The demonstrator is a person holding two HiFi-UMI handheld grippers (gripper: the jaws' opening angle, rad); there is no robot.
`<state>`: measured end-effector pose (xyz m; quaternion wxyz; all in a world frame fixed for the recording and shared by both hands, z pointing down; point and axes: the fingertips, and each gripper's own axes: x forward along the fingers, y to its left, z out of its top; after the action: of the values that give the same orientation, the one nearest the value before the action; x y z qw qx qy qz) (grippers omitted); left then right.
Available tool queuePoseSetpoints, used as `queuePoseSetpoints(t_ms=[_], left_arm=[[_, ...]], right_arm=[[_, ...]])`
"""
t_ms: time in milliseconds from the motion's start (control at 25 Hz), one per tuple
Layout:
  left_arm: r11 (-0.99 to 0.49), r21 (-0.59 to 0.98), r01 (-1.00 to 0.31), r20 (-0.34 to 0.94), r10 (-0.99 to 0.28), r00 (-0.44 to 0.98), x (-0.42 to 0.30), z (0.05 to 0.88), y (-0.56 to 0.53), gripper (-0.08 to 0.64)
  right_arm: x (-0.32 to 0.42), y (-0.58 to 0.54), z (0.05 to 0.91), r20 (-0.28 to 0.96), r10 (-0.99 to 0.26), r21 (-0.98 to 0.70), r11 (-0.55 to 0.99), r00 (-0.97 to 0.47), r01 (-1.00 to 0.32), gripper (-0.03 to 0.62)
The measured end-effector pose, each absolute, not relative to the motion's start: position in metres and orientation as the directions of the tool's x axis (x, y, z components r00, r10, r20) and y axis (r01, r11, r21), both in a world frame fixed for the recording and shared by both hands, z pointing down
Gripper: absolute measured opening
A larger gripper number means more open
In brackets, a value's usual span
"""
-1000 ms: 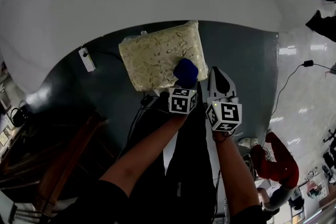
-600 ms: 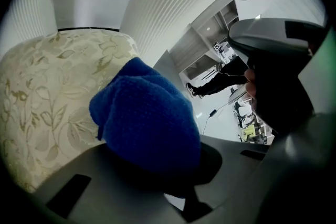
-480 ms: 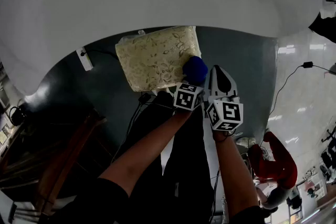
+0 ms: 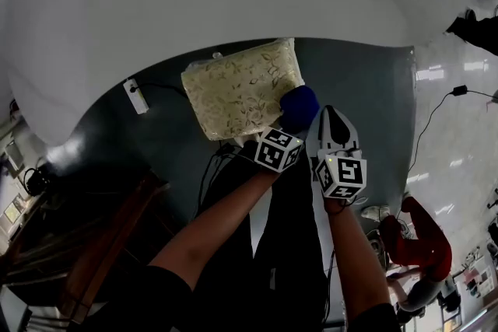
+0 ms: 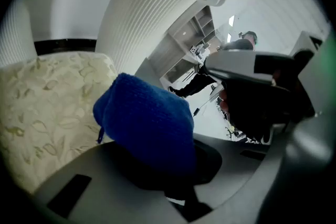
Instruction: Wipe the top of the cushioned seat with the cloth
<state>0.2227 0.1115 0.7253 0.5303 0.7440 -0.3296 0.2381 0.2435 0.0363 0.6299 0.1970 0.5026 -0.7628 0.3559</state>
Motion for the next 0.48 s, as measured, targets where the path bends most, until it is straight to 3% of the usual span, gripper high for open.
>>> queuePoseSetpoints(t_ms=[200,480], left_arm=[[-0.251,0.568,-0.784,0.732,-0.28,0.621,0.184,0.68,0.112,0.04],[-0.18,0.527,-0.831,0.659,-0.531,0.533,0.099,0.555,0.124,0.04]], right_arm=[[0.224,0.047,0.584,0.587,-0.661,-0.375,0.289,-0.467,-0.881,0.035],[0.168,0.085,0.511,0.585,-0.611,-0.314,0.434,-0.533,-0.844,0.037]])
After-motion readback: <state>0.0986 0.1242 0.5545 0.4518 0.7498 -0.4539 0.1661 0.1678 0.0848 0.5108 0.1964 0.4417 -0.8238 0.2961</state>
